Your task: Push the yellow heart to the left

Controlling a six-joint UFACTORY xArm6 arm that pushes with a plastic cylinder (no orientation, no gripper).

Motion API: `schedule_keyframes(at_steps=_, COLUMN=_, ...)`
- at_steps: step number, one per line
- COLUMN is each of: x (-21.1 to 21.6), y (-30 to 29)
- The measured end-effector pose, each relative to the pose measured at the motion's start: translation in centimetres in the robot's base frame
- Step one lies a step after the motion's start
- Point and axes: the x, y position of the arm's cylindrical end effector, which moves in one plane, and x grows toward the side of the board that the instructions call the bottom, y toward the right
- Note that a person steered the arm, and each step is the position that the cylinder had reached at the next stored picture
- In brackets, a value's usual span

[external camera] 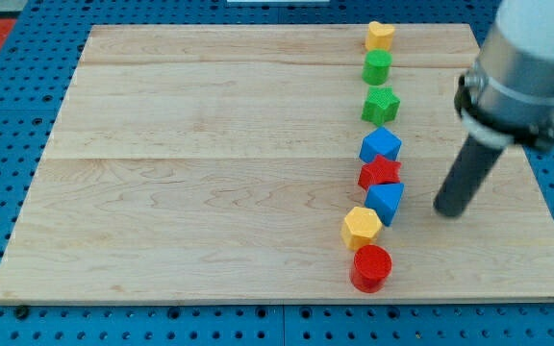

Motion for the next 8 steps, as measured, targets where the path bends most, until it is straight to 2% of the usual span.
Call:
schedule_keyframes(at_steps=1, x=-12.1, y=3.2)
schedule_keyframes(at_steps=3, x=-27.9, y=4.2)
schedule_keyframes(at_steps=4, x=-29.9, y=0.9)
schedule_keyframes(at_steps=5, x=-25.0, y=-4.2)
schedule_keyframes(at_steps=6, x=-23.3, y=-10.3)
schedule_keyframes(at_steps=7, x=-23.5, y=-12.6)
schedule_keyframes(at_steps=8, x=-25.3, y=-10.8)
